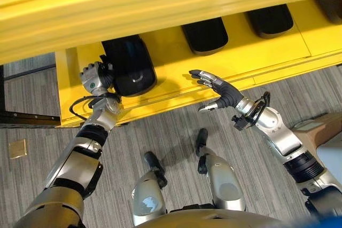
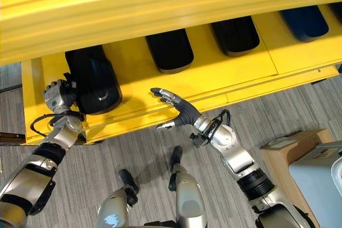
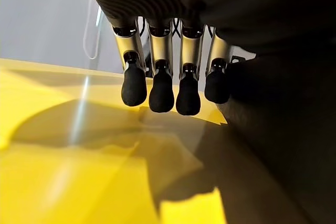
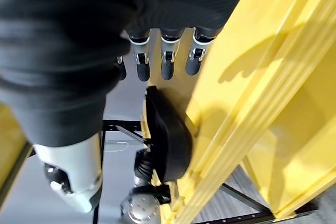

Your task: Move parts from the plastic box to the shelf.

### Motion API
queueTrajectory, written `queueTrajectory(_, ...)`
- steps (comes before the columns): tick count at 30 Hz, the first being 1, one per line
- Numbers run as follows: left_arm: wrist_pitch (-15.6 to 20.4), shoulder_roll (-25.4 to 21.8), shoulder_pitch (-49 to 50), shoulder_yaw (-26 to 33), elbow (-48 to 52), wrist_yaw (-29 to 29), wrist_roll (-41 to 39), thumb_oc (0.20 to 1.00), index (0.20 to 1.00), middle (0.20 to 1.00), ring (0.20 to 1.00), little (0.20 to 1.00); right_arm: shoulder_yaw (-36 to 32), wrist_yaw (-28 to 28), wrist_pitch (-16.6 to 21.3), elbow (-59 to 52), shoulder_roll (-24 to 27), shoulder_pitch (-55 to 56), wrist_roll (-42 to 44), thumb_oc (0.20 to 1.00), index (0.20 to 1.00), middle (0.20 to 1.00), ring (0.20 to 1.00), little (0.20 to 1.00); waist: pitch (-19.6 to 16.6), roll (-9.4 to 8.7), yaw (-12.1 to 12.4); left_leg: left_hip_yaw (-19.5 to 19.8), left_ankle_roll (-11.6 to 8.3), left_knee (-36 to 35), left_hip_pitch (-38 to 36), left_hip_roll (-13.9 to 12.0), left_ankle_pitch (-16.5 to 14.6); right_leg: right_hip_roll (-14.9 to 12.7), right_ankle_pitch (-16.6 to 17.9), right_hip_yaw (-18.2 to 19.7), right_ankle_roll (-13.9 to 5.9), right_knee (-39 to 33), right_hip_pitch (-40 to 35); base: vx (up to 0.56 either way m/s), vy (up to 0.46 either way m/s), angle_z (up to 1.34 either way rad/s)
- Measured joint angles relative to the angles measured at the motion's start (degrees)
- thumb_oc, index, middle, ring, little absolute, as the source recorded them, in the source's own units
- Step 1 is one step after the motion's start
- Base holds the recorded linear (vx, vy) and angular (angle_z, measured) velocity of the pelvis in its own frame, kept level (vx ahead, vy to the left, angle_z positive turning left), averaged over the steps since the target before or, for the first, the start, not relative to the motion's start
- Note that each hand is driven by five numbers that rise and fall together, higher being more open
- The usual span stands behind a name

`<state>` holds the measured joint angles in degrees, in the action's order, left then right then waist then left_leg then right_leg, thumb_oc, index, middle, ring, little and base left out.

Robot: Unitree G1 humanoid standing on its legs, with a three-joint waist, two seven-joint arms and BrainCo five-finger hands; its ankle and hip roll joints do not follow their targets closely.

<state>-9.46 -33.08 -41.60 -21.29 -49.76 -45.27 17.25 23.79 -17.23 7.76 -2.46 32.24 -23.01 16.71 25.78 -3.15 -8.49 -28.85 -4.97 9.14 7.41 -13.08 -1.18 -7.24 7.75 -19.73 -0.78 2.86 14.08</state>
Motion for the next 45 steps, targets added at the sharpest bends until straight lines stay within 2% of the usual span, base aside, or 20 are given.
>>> queueTrajectory(6,-1.67,-1.53,-4.21,-1.29,0.00,-0.19,0.04,0.200,0.200,0.200,0.200,0.200,-0.02,1.34,-1.07,-0.02,1.14,-1.79,0.34,1.000,1.000,1.000,1.000,1.000,1.15,0.29,-0.08,0.18,0.01,-0.05,1.66,0.20,0.00,-0.13,0.03,-0.03,0.43,0.01,1.68,-0.06,0.014,0.00)
queueTrajectory(21,-7.47,-3.55,-4.68,-3.10,-1.28,-0.07,0.19,0.200,0.200,0.200,0.200,0.200,1.19,1.54,-2.08,0.04,1.93,-1.83,1.10,1.000,1.000,1.000,1.000,1.000,1.22,0.49,0.14,0.95,0.32,-0.10,1.50,1.12,0.20,-1.02,0.11,-0.05,0.59,0.53,1.56,0.00,0.012,0.01)
queueTrajectory(32,-9.74,-4.53,-4.95,-3.62,-1.24,-0.03,2.64,0.200,0.200,0.200,0.200,0.200,1.20,1.64,-3.25,0.04,2.08,-2.07,1.11,1.000,1.000,1.000,1.000,1.000,1.44,1.48,-0.16,0.93,0.32,-0.09,1.59,1.13,0.20,-1.04,0.09,-0.03,0.58,0.57,1.72,0.01,0.004,0.00)
queueTrajectory(40,-12.34,-8.07,-9.55,-6.99,-1.13,0.08,2.70,0.200,0.200,0.200,0.200,0.200,1.20,1.17,-4.08,0.05,2.63,-2.16,1.13,1.000,1.000,1.000,1.000,1.000,1.56,1.69,-0.71,0.38,0.42,-0.08,2.64,1.15,0.28,-1.10,-0.04,0.44,0.70,1.32,3.55,0.03,0.021,-0.03)
queueTrajectory(45,-13.41,-8.13,-11.28,-8.48,-1.13,0.20,2.69,0.200,0.200,0.200,0.200,0.200,1.22,0.55,-4.60,0.05,2.67,-3.91,1.23,1.000,1.000,1.000,1.000,1.000,1.63,1.80,-1.44,0.12,0.42,-0.07,2.51,1.14,0.27,-1.11,-0.37,0.55,1.14,1.87,3.73,0.04,0.024,-0.02)
